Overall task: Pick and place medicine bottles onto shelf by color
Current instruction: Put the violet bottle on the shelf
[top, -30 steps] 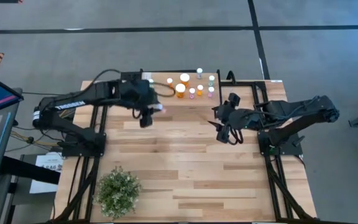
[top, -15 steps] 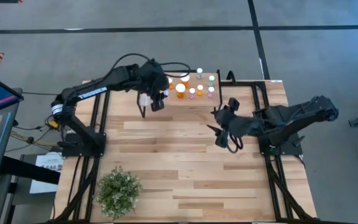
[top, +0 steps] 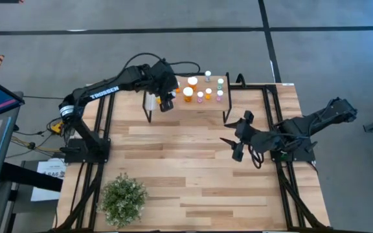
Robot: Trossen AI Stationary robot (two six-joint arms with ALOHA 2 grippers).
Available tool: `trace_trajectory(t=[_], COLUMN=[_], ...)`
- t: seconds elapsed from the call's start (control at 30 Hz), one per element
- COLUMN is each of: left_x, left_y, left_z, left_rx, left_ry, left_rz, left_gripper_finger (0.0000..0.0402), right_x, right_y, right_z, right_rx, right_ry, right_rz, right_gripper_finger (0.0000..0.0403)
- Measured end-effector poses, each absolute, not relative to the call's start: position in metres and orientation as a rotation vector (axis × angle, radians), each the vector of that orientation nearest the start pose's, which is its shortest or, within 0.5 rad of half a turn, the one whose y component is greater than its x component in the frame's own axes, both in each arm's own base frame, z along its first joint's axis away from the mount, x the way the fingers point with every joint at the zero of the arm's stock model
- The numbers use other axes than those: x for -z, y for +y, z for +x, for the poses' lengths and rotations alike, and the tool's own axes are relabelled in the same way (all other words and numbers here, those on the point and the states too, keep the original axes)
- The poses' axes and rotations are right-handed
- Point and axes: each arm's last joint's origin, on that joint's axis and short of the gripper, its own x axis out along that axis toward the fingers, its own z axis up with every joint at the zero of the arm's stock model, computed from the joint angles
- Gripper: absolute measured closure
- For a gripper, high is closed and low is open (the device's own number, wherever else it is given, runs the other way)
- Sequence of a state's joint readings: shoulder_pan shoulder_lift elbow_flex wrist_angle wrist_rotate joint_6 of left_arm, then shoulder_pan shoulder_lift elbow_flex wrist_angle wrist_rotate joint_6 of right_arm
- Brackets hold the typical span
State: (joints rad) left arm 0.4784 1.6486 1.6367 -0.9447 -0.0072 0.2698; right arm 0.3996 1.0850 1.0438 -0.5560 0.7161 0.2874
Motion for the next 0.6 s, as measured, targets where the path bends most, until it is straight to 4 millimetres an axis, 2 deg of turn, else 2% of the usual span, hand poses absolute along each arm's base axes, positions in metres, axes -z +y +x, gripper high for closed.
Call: trace_trajectory(t=[0.17,0.47,0.6], left_x=[-0.326,-0.325,-0.32], left_y=[0.169,0.178,0.18], left_z=[0.312,0.305,0.308], left_rx=[-0.316,-0.332,-0.322], left_ry=[1.046,1.071,1.079], left_rz=[0.007,-0.017,-0.026], left_gripper_finger=[0.0282,0.0282,0.0282], right_x=[-0.338,-0.338,-0.338], right_y=[0.067,0.066,0.064], right_z=[0.208,0.209,0.209], right_rx=[0.374,0.374,0.383], right_ry=[0.445,0.447,0.447], right_rz=[-0.033,-0.036,-0.033], right_gripper_finger=[0.0131,0.0131,0.0131])
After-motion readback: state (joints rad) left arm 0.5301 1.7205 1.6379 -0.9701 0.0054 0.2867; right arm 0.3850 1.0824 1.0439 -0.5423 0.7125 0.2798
